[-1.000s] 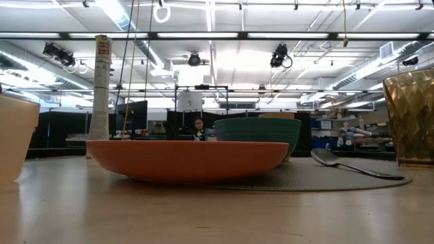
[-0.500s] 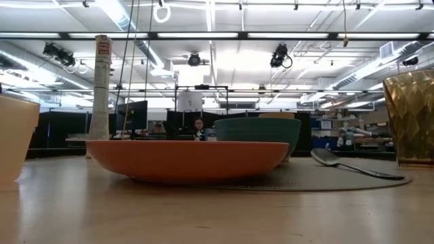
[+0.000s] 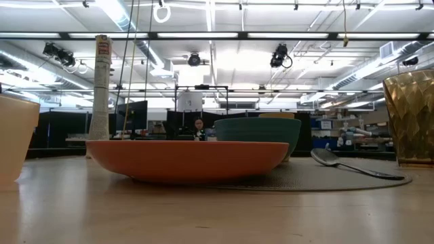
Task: Arrange a breakfast setting
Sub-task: Put the apple on the gray mat to the top left of the green bowl
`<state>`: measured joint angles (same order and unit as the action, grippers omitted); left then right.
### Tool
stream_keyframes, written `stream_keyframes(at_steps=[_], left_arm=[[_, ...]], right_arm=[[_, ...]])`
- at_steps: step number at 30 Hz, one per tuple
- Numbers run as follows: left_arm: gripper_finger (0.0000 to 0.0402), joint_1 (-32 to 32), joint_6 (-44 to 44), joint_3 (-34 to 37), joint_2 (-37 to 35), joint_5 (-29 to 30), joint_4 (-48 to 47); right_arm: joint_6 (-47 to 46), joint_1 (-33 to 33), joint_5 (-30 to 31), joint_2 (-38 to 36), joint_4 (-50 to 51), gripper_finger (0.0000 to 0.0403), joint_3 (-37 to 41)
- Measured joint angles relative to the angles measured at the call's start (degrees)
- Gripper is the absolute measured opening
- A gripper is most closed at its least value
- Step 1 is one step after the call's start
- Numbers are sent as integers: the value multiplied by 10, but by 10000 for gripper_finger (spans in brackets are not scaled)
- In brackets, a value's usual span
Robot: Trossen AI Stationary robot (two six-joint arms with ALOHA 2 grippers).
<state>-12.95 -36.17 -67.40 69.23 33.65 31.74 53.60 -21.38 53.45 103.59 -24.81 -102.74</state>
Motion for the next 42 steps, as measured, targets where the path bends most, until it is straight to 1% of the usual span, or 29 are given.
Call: stream_keyframes(at_steps=[2,4,6,15,27,35,42], left_arm=[[376,0,1,0,0,-3,-6],[387,0,1,0,3,-16,-22],[384,-1,0,2,5,-20,-37],[378,15,8,1,-7,-14,-18],[380,28,8,0,-11,-12,-5],[380,28,-7,0,-10,-15,-7],[380,28,3,0,-11,-16,-6]], right_arm=[[0,0,-7,0,1,22,0],[1,1,-10,2,4,22,0],[1,2,-11,3,4,22,0],[4,-2,7,3,0,22,0],[5,-10,5,3,0,23,0],[5,-9,4,3,-4,23,0],[6,-17,5,3,-11,23,1]])
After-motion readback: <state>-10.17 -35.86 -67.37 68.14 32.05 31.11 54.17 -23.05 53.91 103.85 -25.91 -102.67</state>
